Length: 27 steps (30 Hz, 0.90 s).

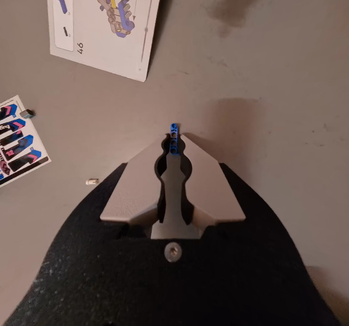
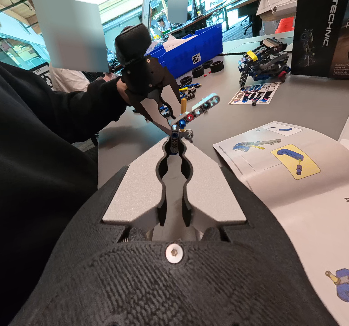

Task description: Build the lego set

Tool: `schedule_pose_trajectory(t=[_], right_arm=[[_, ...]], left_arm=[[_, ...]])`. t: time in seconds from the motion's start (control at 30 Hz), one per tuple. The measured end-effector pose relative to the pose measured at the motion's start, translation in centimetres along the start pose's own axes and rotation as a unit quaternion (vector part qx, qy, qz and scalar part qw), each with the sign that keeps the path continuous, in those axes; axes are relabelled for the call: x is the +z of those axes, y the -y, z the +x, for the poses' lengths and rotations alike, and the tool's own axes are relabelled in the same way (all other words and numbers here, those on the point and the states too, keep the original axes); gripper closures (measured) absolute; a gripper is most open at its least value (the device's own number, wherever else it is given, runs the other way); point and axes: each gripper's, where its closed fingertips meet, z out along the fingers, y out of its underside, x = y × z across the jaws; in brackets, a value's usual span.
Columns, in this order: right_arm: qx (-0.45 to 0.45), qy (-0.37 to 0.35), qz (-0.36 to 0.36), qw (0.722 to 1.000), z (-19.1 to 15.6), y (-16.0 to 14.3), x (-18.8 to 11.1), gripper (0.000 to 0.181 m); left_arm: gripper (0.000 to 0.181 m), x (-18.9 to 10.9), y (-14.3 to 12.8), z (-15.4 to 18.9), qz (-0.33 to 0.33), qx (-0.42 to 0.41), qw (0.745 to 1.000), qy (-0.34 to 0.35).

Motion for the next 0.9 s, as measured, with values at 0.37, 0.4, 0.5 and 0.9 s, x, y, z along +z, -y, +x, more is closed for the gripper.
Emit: schedule_pose_trajectory(t=[0.37, 0.4, 0.5, 0.9], right_arm=[[-0.004, 0.024, 0.060, 0.998, -0.5, 1.8, 1.2, 0.175], [-0.005, 0.034, 0.076, 0.996, -0.7, 2.3, 1.3, 0.175], [0.011, 0.055, 0.098, 0.994, -1.0, 2.9, 1.9, 0.175], [0.031, 0.081, 0.099, 0.991, -1.9, 2.8, 3.0, 0.175]], left_arm=[[0.177, -5.5, 8.8, 0.3, 0.401, -0.199, 0.891, -0.077], [0.177, -6.2, 9.1, 0.1, 0.434, -0.220, 0.869, -0.085], [0.177, -7.6, 9.8, 0.3, 0.504, -0.249, 0.817, -0.129], [0.177, -7.7, 10.3, 1.5, 0.535, -0.221, 0.799, -0.165]])
